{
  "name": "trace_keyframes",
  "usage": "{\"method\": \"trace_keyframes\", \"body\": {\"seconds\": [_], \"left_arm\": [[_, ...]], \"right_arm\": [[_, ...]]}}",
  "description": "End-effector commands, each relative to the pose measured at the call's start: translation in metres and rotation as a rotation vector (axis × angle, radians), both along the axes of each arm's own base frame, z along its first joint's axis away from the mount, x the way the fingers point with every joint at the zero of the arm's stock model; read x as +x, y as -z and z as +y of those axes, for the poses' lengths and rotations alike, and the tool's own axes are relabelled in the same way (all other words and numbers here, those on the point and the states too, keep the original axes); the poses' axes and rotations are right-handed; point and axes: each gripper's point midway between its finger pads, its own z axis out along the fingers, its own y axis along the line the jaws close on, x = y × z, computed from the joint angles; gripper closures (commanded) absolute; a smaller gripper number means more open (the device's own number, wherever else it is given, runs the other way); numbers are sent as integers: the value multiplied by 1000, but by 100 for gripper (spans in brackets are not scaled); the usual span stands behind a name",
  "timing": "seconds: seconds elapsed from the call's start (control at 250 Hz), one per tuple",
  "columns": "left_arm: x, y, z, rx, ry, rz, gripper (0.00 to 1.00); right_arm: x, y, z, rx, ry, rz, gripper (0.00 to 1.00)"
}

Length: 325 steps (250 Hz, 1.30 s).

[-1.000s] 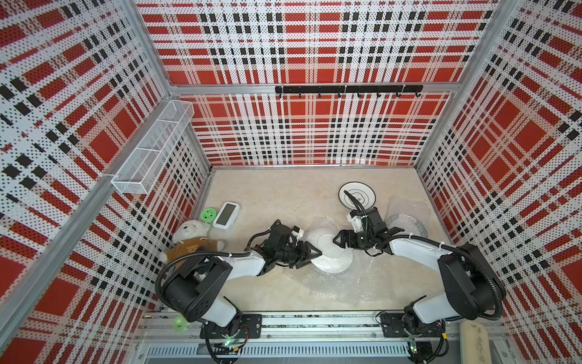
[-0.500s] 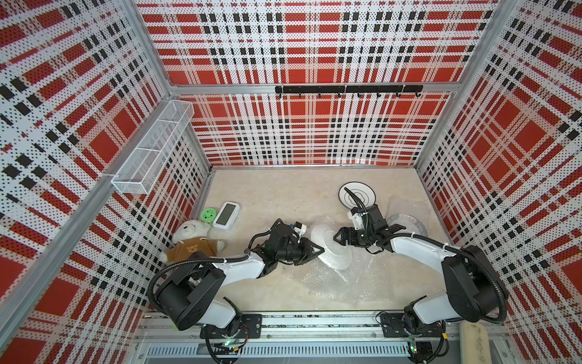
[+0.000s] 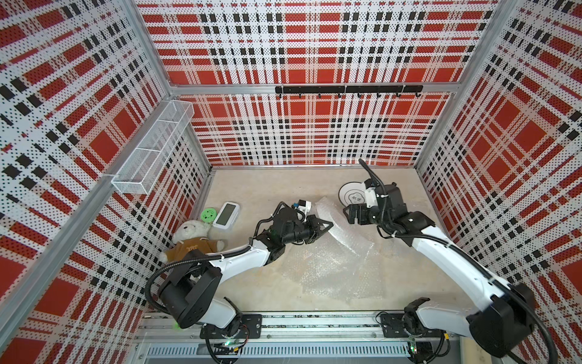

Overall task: Unpack dinner plates from bubble wrap
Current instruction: Pick up the bubble wrap from the bubble wrap.

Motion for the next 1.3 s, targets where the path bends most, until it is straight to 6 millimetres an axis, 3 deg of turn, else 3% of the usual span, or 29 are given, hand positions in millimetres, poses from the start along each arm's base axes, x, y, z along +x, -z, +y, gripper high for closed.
{"method": "trace_keyframes", "body": {"seconds": [0.0,0.144,0.312,0.532,0.904,1.008,1.297], "left_arm": [[13,-38,-2,-53,-46,-39,100],[22,-45,1,26,-92,-3,100],[29,-49,-3,70,-110,34,100],[26,-58,-10,88,-99,42,100],[24,-61,-8,86,-117,93,100],[25,-65,-11,61,-114,101,100],[22,-69,-12,38,-118,129,100]], "right_arm": [[-25,-18,1,-67,-62,-109,1],[-54,-15,11,-149,-110,-178,4],[-69,-9,36,-261,-164,-246,7],[-55,9,47,-405,-126,-259,17],[-39,2,60,-405,-53,-376,57],[-39,10,66,-402,-76,-382,64],[-30,28,61,-500,-18,-382,69]]}}
